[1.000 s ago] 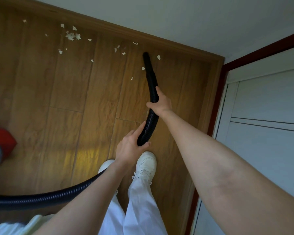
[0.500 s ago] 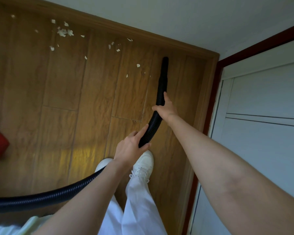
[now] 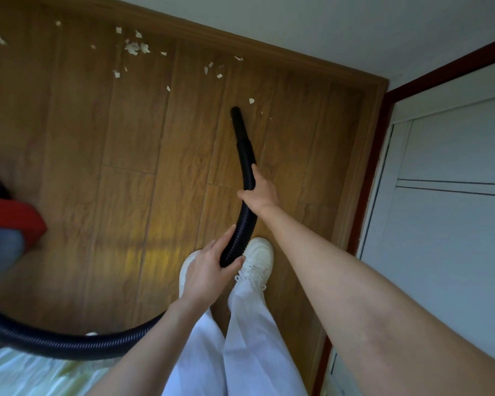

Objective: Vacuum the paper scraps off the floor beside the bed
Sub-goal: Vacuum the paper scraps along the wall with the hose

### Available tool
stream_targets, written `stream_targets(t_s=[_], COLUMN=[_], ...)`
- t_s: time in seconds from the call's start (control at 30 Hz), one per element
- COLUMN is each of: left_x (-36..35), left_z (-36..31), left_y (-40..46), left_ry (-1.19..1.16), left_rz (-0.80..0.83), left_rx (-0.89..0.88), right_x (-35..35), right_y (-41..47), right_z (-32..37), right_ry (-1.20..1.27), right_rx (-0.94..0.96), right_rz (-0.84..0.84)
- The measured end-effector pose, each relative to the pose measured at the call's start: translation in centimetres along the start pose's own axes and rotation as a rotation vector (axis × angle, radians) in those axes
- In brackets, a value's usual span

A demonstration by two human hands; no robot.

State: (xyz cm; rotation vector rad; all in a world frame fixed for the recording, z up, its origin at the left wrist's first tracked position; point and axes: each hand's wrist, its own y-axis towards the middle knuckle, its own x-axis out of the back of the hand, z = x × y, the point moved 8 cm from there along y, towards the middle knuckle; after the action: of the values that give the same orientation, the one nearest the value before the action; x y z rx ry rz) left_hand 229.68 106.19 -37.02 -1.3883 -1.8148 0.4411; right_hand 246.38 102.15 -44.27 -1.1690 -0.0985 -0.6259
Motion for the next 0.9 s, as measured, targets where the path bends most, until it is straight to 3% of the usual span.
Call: stream_targets(t_s=[0.17,0.33,0.7,0.9], left_x=[-1.9,-3.5,0.2,0.6], left_z=[-1.9,-2.7,0.1,1.3], left_y=[-0.5,-0.2,-0.5,-1.3], left_ry=[0.121,0.217,-0.013,-0.078], left_rz=[0.091,0.142,-0.048,-0.047], left_rx=[-0.089,-0.137,0.006,0.069], right_x=[3.9,5.5,-0.7,-2.3], right_y=[-2.6,-3.2,0.1,0.0], right_z=[-4.7,-7.6,0.8,0.7], right_ry=[0.092,0.116,-0.045,-0.049], right_rx=[-0.099,-0.157,0.043,0.054], right_rz=[-0.144,-0.156,0.07,0.083])
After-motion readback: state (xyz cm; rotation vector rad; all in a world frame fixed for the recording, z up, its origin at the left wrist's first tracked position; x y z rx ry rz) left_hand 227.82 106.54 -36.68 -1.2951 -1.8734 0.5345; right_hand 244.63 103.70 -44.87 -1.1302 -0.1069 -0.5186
